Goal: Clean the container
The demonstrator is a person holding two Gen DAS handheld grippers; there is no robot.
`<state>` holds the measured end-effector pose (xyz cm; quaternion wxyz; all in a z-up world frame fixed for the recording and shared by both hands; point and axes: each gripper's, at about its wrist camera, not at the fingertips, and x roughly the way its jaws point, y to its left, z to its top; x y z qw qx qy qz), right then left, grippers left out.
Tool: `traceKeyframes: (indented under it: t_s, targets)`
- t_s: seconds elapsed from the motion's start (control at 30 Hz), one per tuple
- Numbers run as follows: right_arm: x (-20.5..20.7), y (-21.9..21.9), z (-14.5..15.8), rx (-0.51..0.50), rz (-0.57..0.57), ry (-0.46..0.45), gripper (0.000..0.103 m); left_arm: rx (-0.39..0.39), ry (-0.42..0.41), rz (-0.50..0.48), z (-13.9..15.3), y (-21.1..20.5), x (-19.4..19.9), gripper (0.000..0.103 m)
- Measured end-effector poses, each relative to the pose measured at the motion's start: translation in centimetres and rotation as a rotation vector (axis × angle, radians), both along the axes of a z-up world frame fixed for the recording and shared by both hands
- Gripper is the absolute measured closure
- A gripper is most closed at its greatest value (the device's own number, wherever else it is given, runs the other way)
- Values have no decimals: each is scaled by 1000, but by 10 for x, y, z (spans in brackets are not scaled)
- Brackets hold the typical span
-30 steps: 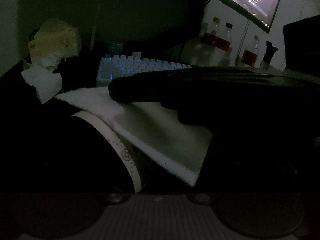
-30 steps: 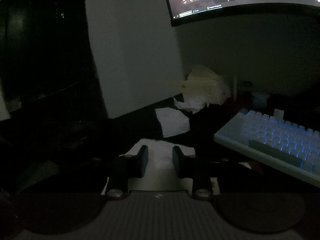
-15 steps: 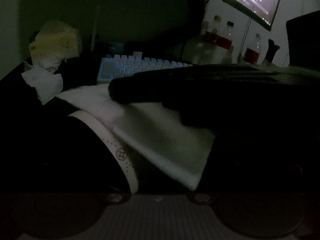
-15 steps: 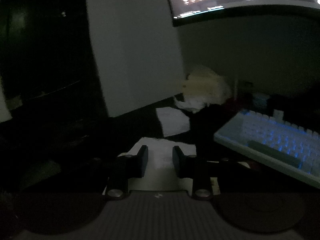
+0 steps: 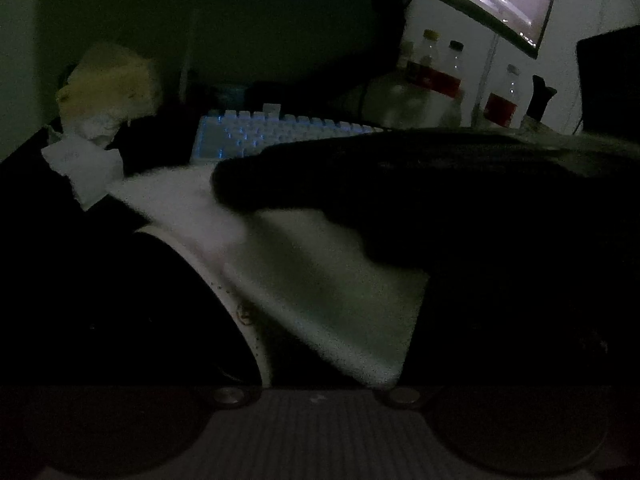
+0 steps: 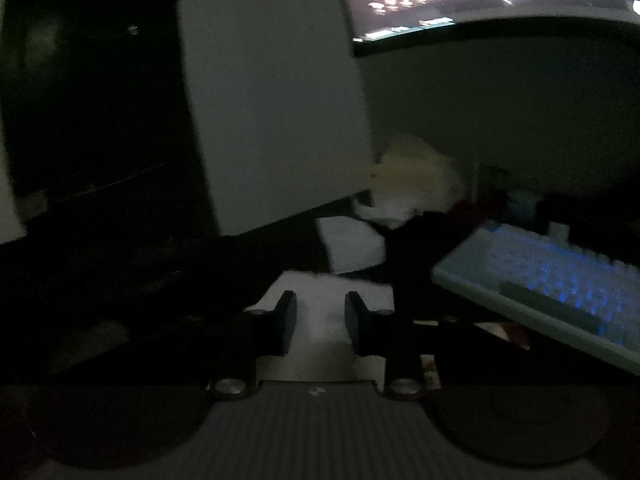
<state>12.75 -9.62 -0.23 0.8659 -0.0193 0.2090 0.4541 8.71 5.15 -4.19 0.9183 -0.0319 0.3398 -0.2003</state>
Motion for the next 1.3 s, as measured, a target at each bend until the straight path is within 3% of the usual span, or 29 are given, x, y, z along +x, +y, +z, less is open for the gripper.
traceKeyframes:
  t_s: [0.07,0.2,0.3,0.37,0.5,0.57,0.77,0.87,0.93,1.13,1.2,1.3]
  targets:
    - [4,-8,-2,7,-13,9,72,1,2,-7,0,0,-2,0]
    - [20,-25,-4,-31,-198,27,72,7,2,-8,-1,-2,-6,0]
    - [21,-24,-1,-48,-248,46,72,16,-9,-16,-2,-4,-9,0]
    - [10,-16,2,-47,-201,40,70,22,-14,-26,-2,-3,-11,0]
    - [-14,0,4,-16,-5,15,69,5,-9,-31,-2,1,-12,0]
    - [-14,3,3,-12,18,2,70,-5,-6,-28,-2,2,-12,0]
    - [18,-14,-5,-9,-173,19,70,-7,-3,-17,-1,0,-11,0]
    - [24,-21,-5,8,-216,47,71,11,-8,-18,-1,-3,-12,0]
    - [19,-18,-4,1,-208,45,73,27,-14,-24,-1,-5,-13,0]
    - [-6,-2,2,19,20,32,73,4,-16,-77,-2,-3,-18,0]
    - [-3,-5,1,22,3,45,73,3,-14,-84,-2,-3,-20,0]
    - [13,-10,-2,-18,-128,47,73,10,-16,-96,-2,-5,-23,0]
